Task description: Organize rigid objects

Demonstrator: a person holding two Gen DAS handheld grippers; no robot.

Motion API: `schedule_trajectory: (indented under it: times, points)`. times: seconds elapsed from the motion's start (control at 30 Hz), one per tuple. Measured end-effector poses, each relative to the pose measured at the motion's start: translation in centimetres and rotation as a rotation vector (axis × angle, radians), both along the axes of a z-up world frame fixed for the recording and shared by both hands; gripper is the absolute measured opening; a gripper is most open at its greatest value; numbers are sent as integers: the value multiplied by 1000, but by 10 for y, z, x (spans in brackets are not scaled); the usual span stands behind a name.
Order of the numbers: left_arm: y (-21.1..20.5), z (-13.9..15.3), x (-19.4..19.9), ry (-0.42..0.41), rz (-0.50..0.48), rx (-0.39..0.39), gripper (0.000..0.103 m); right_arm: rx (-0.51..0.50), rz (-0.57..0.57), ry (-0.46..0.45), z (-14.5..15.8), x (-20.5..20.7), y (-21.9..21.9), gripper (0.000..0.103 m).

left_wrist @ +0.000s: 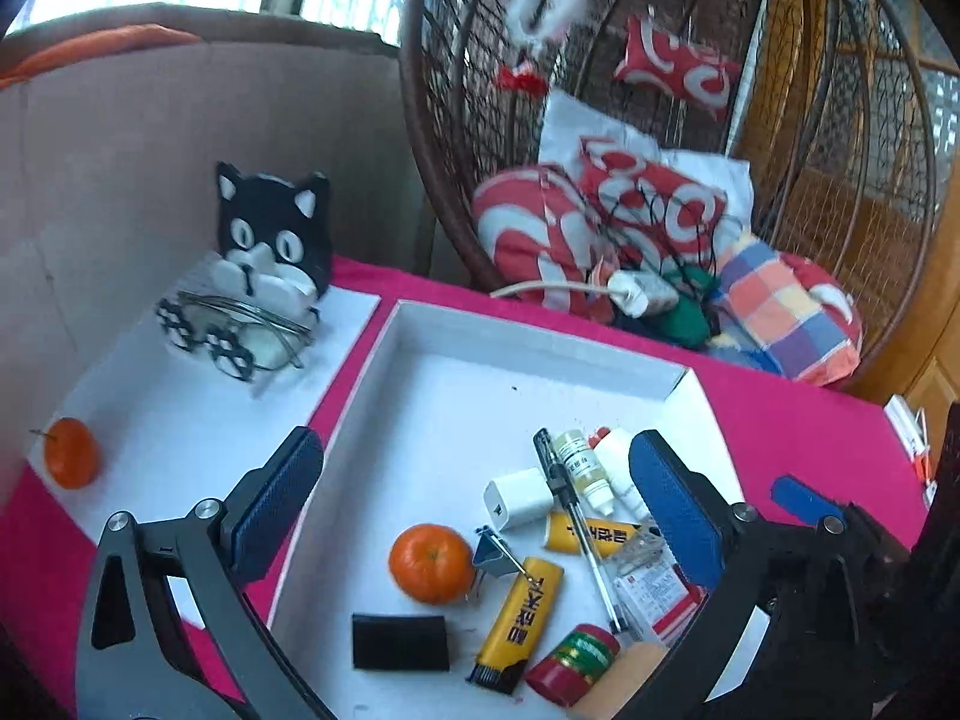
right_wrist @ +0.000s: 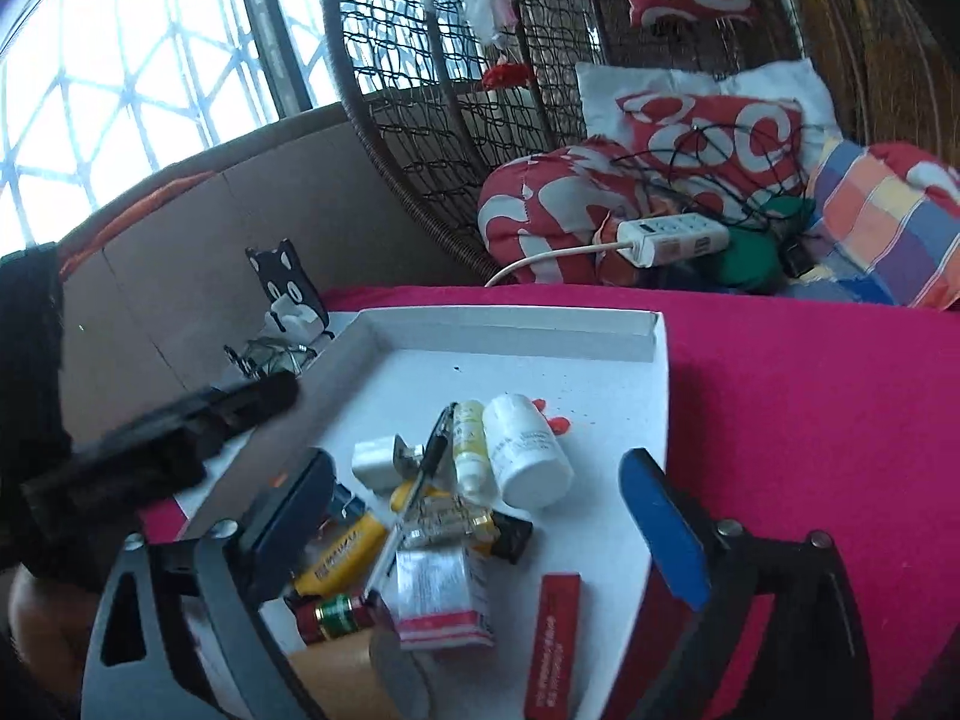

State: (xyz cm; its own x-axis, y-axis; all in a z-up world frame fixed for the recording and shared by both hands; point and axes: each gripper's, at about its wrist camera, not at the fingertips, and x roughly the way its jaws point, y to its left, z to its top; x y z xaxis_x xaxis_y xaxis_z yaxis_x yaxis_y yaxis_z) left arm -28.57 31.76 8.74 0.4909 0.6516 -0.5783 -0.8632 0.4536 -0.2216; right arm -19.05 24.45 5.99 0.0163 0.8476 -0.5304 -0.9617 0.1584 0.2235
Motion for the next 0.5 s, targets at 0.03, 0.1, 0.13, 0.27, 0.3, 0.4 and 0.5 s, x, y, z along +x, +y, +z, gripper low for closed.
schedule_trajectory:
  times: [0.03,0.1,0.13,0.27,0.3,0.4,0.5]
  points:
    - [-3,3,-4,-13,7,6,103,10,-2,-14,1,-2,-6,103]
    - [-11,11,-13,-34,15,17,103,33,-20,-44,7,-4,-18,103]
    - [-14,14,-16,-37,19,20,103,42,-28,-53,10,-5,-22,103]
    - [-32,32,-22,-10,31,30,103,101,-76,-71,27,-1,-43,103]
    - [-38,37,-23,10,45,53,103,118,-84,-64,32,1,-49,103]
    - [-65,57,-25,100,123,172,103,161,-102,-65,43,5,-65,103]
    - [-91,80,-34,100,170,293,103,217,-140,-124,63,6,-87,103]
